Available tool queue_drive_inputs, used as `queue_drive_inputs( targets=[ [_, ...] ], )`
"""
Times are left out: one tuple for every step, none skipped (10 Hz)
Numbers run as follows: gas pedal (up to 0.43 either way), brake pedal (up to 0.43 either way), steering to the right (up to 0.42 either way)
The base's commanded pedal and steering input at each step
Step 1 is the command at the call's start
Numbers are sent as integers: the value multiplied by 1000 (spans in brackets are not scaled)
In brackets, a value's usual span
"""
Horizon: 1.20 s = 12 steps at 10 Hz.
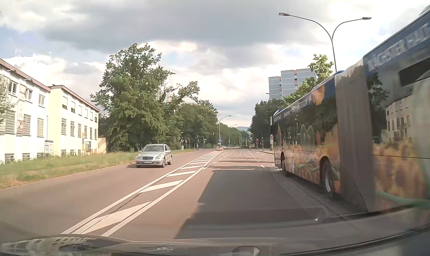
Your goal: Follow the waypoints while adhering to traffic rules and regulations
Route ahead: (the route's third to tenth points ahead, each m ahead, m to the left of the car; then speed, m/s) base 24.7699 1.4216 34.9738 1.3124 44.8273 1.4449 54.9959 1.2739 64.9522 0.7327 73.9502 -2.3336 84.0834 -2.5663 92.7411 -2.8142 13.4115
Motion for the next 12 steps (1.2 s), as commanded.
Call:
queue_drive_inputs(
  targets=[
    [98,0,20],
    [98,0,19],
    [98,0,18],
    [98,0,17],
    [98,0,16],
    [98,0,15],
    [98,0,13],
    [98,0,10],
    [98,0,9],
    [98,0,8],
    [98,0,7],
    [98,0,7]
  ],
)
